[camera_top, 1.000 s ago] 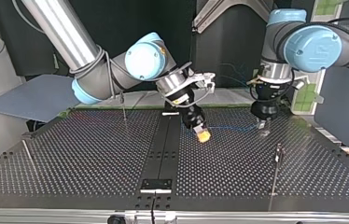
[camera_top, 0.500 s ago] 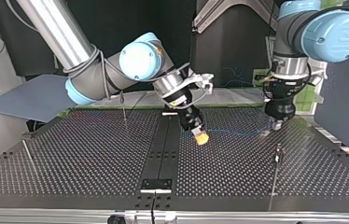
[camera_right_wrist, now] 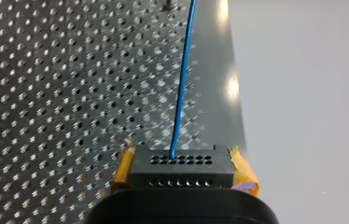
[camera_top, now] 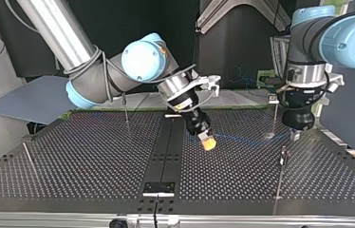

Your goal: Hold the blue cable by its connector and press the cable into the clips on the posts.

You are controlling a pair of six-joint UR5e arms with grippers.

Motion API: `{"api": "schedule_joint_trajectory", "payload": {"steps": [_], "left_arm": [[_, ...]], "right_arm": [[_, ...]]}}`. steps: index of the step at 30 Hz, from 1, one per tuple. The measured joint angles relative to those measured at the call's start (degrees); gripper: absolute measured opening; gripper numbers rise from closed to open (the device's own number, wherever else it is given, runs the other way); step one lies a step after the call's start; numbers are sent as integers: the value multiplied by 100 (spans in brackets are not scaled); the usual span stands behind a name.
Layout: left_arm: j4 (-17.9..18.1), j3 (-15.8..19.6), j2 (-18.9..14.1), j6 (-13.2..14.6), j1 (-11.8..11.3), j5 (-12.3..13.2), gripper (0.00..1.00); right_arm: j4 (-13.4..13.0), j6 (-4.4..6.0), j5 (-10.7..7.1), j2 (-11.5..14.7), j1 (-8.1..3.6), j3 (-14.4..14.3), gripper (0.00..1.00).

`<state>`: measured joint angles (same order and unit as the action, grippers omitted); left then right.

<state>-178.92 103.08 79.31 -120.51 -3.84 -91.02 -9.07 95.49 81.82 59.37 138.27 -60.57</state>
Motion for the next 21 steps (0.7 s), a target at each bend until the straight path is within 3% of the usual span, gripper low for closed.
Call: {"api": "schedule_joint_trajectory", "payload": {"steps": [10,21], "left_arm": [[293,-69,158,-204,-182,327,1],[462,-176,364,-309,-346,432,1]], "right_arm": [[14,137,-9,-20,-9,140,0],[7,160,-76,-159,-44,195,0]]}}
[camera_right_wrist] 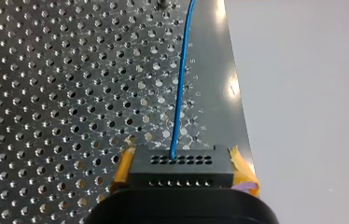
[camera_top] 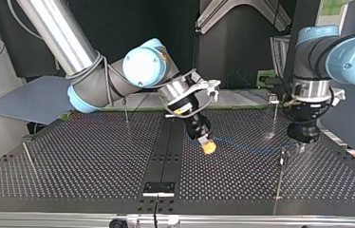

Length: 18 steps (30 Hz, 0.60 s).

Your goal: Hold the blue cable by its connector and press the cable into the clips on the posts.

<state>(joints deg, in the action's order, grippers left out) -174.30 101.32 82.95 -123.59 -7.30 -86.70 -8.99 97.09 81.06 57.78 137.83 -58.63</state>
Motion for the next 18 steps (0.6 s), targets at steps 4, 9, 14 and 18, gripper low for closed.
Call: {"api": "schedule_joint_trajectory", "payload": {"steps": [4,9,14,18], "left_arm": [[13,-27,2,-22,-54,11,1],[43,-41,4,-31,-105,31,1],[87,-43,62,-29,-165,35,1],[137,-53,142,-20,-204,35,1]], "right_arm": [[0,0,-52,-11,19,36,0],[-5,2,-66,-16,27,46,0],[0,3,-66,-22,13,47,0],[2,17,-63,-26,-13,48,0]]}}
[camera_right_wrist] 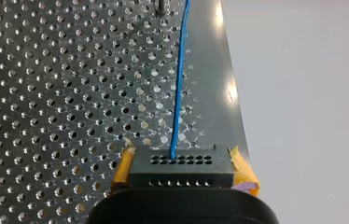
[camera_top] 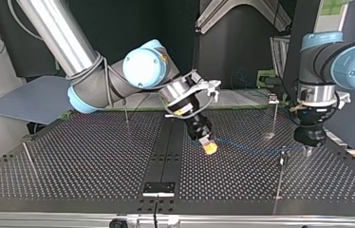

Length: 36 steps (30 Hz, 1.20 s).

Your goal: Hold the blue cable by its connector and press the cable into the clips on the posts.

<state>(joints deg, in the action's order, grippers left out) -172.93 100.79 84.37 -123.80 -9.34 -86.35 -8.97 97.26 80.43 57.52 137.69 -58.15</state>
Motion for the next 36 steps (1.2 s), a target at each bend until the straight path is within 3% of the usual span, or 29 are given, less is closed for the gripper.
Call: {"api": "schedule_joint_trajectory", "payload": {"steps": [21,31,36], "left_arm": [[392,-157,90,-274,-127,144,1],[416,-162,340,-238,-124,215,1],[417,-226,478,-144,-129,300,1]], "right_arm": [[-9,31,17,-22,-69,-1,0],[-1,31,25,-26,-96,-1,0],[-5,7,142,-32,-137,-2,0]]}}
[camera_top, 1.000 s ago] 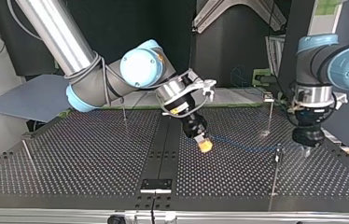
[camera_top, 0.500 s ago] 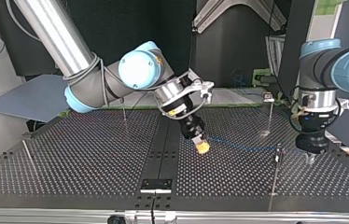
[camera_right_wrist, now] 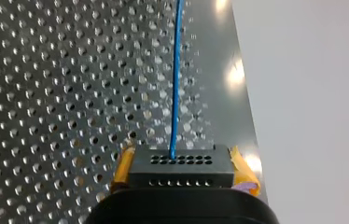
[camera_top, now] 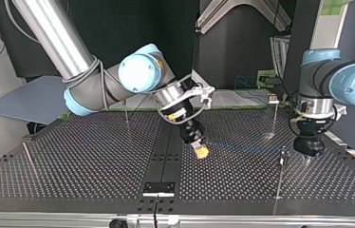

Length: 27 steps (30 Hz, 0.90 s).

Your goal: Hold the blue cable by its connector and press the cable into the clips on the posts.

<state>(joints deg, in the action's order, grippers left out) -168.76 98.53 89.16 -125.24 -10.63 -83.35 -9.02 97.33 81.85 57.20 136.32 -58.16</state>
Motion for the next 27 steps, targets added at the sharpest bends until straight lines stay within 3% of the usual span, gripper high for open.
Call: {"api": "schedule_joint_trajectory", "payload": {"steps": [7,27], "left_arm": [[23,-102,59,-40,-6,90,1],[42,-502,329,-208,-12,135,1]], "right_arm": [[-10,-7,107,-8,-71,0,0],[-149,24,167,-18,-240,1,0]]}}
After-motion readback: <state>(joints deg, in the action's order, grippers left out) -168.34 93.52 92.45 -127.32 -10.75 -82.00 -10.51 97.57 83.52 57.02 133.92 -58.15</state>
